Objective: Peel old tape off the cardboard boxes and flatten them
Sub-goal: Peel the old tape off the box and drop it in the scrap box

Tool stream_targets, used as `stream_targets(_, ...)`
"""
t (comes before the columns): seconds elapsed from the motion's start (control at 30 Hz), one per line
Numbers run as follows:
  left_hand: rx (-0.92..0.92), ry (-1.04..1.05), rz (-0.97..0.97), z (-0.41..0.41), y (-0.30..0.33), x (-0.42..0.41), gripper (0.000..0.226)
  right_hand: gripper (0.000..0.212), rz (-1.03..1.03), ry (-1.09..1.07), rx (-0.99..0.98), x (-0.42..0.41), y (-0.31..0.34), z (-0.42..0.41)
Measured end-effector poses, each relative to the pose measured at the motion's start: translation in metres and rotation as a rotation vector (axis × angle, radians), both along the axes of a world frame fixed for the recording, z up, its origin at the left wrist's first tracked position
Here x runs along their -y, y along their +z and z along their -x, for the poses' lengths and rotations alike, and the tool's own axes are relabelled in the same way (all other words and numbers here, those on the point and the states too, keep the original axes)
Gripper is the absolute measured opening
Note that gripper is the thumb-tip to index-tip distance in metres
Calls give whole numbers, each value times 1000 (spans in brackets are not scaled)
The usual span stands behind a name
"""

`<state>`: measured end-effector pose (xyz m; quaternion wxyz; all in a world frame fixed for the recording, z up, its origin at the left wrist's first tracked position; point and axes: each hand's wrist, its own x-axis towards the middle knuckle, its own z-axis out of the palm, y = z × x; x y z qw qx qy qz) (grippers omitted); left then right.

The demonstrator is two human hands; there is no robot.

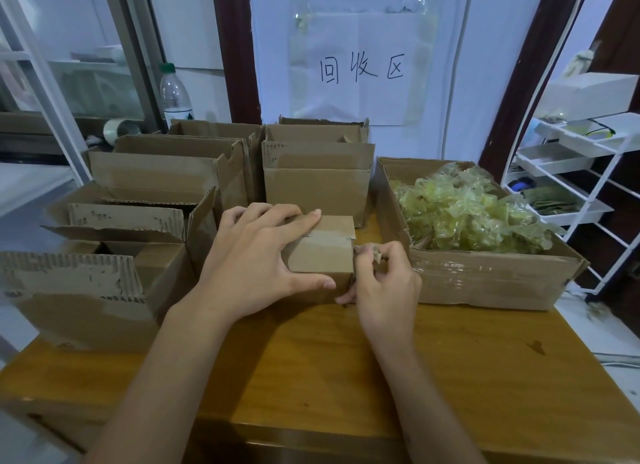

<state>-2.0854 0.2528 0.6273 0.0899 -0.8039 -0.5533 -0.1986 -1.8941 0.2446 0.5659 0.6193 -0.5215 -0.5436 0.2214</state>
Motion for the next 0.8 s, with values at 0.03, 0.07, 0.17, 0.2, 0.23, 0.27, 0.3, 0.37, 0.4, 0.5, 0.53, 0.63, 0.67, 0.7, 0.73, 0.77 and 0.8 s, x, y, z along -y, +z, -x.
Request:
stream_targets(0.03, 1, -1, 2, 0, 0, 0, 104, 17, -13, -16, -24, 0, 0, 0)
stream_targets(0.07, 0, -1, 3, 0, 0, 0, 104, 19, -15, -29, -58, 1, 1, 0)
stream_targets(0.17, -3, -2, -2, 0, -1, 0, 103, 27, -20, -30, -158, 1, 3, 1)
stream_targets(0.2, -3, -1, -2, 0, -1, 0, 103, 28, -23, -20, -175, 2, 4, 1)
stream_targets(0.23, -4, 0, -3, 0, -1, -1, 103, 29, -19, -7, -192, 2, 5, 2)
stream_targets(0.27, -5, -1, -4, 1, -1, -1, 103, 30, -13, 7, -214, 3, 6, 3)
stream_targets(0.3, -7, -3, -5, 1, -1, -1, 102, 31, -8, 22, -237, 4, 7, 3)
stream_targets(0.37, -7, -8, -6, 1, -1, -2, 102, 35, -4, 35, -252, 5, 8, 3)
stream_targets(0.4, -6, -9, -5, 1, -1, -2, 101, 38, -10, 36, -246, 5, 9, 3)
stream_targets(0.5, -19, -7, -2, 1, 0, -2, 102, 41, -49, 41, -235, 6, 10, 4)
stream_targets(0.53, -33, -5, -4, 0, 1, -3, 102, 41, -66, 38, -228, 7, 10, 4)
stream_targets(0.63, -97, -3, -30, -1, 5, -3, 101, 37, -111, 17, -180, 6, 8, 3)
stream_targets(0.67, -121, -1, -38, -2, 7, -3, 101, 35, -121, 18, -174, 6, 8, 3)
stream_targets(0.7, -144, 2, -41, -3, 9, -3, 101, 31, -130, 23, -183, 5, 8, 3)
stream_targets(0.73, -161, 5, -40, -4, 11, -3, 101, 26, -140, 32, -200, 4, 8, 3)
stream_targets(0.77, -170, 8, -32, -5, 13, -3, 101, 22, -151, 43, -219, 3, 8, 3)
stream_targets(0.8, -175, 10, -18, -6, 15, -3, 100, 18, -161, 55, -241, 3, 8, 4)
